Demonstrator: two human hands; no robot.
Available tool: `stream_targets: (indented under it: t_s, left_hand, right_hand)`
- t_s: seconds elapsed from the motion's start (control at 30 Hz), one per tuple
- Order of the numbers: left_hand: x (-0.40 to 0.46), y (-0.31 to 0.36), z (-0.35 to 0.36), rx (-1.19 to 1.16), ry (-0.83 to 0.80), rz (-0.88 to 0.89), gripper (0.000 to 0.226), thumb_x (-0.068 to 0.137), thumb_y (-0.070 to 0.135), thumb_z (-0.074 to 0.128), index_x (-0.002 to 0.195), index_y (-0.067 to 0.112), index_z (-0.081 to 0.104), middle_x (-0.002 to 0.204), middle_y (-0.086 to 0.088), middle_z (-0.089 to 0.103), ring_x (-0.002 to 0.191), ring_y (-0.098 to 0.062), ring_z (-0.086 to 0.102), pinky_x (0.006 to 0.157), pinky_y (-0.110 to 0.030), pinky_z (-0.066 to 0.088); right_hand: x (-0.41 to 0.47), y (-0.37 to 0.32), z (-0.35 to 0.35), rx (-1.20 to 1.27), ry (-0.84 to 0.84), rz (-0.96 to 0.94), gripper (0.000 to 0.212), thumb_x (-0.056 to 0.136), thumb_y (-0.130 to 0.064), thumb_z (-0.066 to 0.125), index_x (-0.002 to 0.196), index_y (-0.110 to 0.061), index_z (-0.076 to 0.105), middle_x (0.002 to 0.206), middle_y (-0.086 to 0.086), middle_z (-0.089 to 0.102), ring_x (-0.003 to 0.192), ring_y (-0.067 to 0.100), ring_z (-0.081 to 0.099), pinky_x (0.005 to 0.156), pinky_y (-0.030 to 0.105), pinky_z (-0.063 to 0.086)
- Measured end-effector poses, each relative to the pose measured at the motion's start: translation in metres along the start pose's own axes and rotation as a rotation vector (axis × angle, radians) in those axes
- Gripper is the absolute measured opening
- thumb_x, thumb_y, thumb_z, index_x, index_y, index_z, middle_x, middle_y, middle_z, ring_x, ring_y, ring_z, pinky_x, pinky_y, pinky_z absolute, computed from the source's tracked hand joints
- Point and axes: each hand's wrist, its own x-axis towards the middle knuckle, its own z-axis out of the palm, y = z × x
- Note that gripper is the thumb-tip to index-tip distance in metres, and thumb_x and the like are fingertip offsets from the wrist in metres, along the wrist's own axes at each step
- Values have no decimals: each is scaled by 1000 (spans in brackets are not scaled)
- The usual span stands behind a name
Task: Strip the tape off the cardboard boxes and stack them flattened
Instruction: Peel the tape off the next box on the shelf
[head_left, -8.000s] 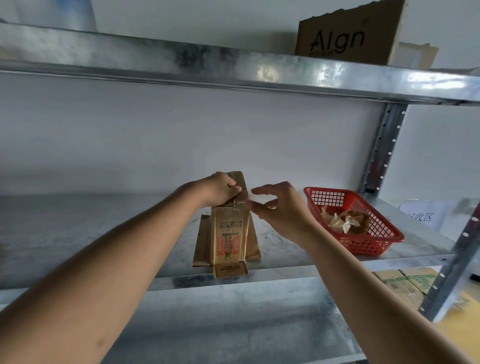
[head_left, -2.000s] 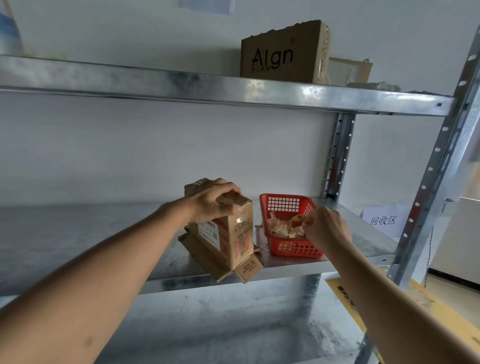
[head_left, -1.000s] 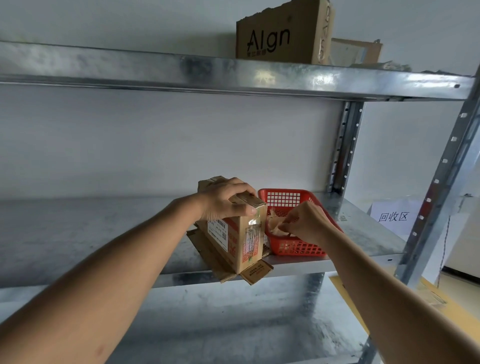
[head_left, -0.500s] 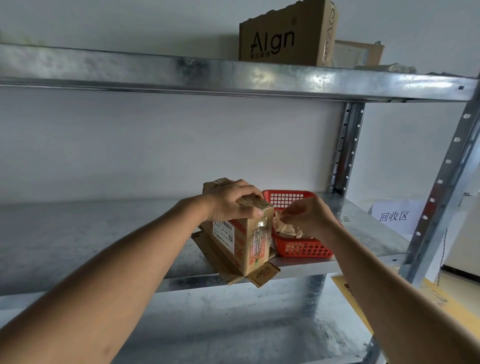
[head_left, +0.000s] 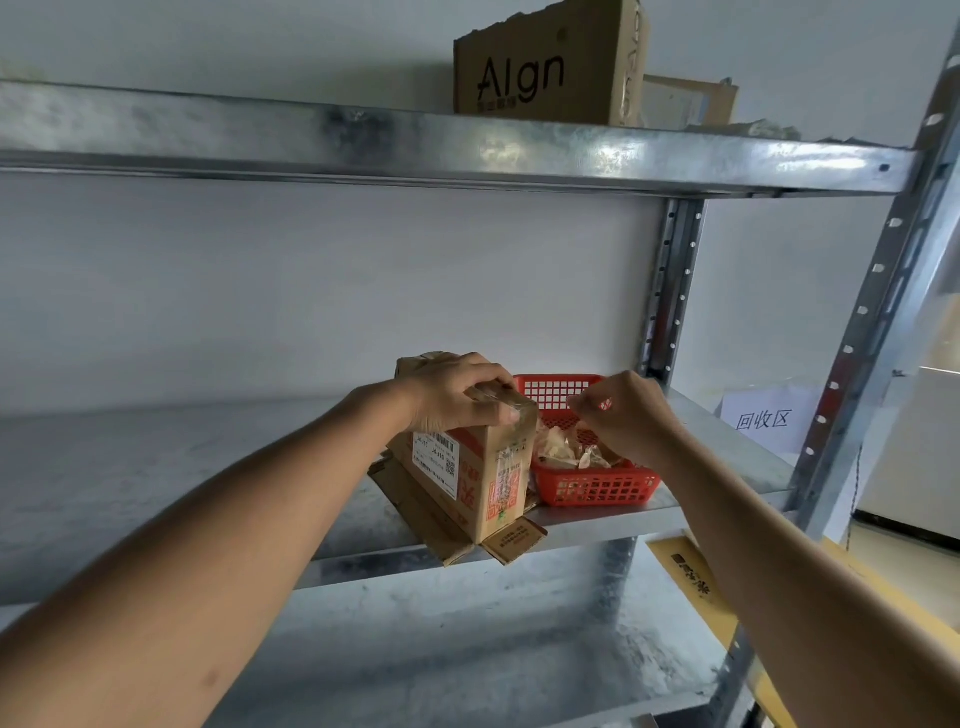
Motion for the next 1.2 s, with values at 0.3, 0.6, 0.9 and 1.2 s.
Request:
stream_targets:
  t_s: [0.3,0.6,0.9,1.2]
  left_hand:
    - [-1,-11,3,-145,69,-91,62,84,81,32,127,49,63,126,19,60,116,-6,55,90,-29,40]
    - [-19,-33,5,78,213,-29,44,110,37,29,146,39,55,158,11,47,148,-14,38,123,-46,28]
    - [-37,-50,-4,226,275,-212,47,107,47,23,146,44,49,153,17,48,140,-14,38,97,-41,28]
    - [-38,-59,-5,235,242,-191,65,94,59,12,147,46,47,154,21,44,143,-14,35,118,-43,20]
  right_hand:
    - [-4,-39,7,310,69,-182,12,99,-41,64,99,-42,76,84,-45,65,75,-13,68,56,5,46]
    - [-26,-66,29,631,-29,-329,30,86,-39,81,115,-32,78,111,-17,72,99,1,71,80,24,62]
    - [-54,-99,71,779,173,-48,34,88,-37,79,121,-35,73,114,-17,70,94,-6,69,79,23,61]
    - [-68,-119,100,877,424,141,21,91,-29,79,111,-23,81,104,-17,72,95,-8,66,85,19,56]
